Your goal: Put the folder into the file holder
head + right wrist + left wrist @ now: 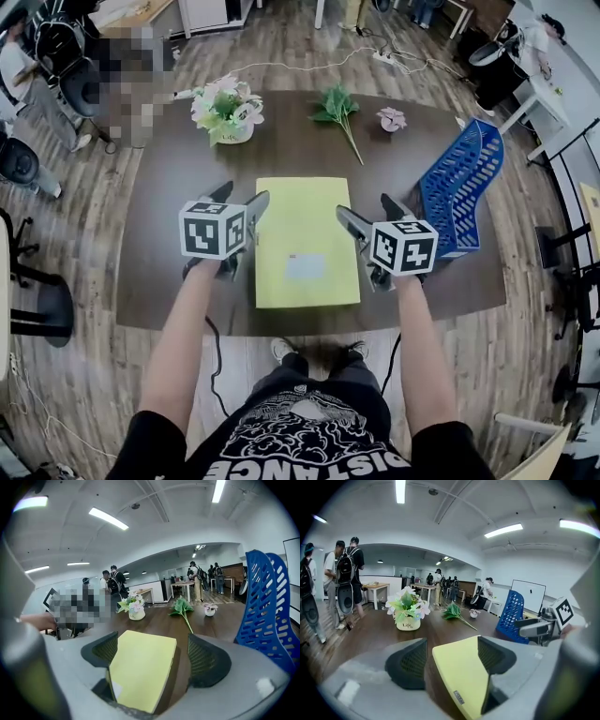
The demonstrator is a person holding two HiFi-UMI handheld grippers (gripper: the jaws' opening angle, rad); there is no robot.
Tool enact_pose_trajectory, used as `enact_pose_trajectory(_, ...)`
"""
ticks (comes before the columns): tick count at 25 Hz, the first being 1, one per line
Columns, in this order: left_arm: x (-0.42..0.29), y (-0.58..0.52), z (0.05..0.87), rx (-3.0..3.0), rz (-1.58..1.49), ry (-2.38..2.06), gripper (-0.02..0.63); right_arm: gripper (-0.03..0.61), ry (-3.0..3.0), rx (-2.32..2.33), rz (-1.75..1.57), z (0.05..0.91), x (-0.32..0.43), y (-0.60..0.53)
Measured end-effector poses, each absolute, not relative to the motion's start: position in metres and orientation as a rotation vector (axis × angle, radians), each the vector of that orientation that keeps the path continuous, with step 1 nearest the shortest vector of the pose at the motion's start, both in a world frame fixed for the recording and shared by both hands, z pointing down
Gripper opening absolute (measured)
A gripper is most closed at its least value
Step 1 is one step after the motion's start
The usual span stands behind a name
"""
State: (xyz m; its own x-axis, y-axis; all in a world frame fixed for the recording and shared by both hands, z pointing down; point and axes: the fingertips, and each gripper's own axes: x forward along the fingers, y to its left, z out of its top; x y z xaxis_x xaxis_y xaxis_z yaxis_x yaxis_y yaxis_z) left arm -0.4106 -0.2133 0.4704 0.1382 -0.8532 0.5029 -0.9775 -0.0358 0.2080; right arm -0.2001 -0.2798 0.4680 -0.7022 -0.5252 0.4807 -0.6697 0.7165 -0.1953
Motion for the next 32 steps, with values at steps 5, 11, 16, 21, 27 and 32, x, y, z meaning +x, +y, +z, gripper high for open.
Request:
enact_pose_trajectory(5,-0.419,-0.215,0.502,1.886,0.346,-1.690,0.336,0.454,-2.475,0.884,0.576,0.501,-0.207,-0.279)
enact_pose_trajectory(11,-0.412,-0.216,0.539,1.846,0.385,-1.572,0.336,0.454,-2.408,0.849,0.650,0.533,-0.209,-0.281)
enact_pose_trajectory(16,-0.406,-0.220,0.559,1.824,0.386,-1.484,0.336,0.454,-2.369,0.799,0.767,0.558,-0.218,-0.283)
enact_pose_trajectory(21,-0.400,-0.225,0.577,1.801,0.389,-1.399,0.336,0.454,-2.340,0.771,0.922,0.578,-0.225,-0.292)
enact_pose_trajectory(27,-0.394,-0.223,0.593,1.755,0.381,-1.300,0.362,0.454,-2.281,0.731,0.988,0.597,-0.232,-0.293)
enact_pose_trajectory(32,-0.389,-0.227,0.597,1.760,0.417,-1.259,0.365,0.454,-2.230,0.681,1.001,0.610,-0.239,-0.289)
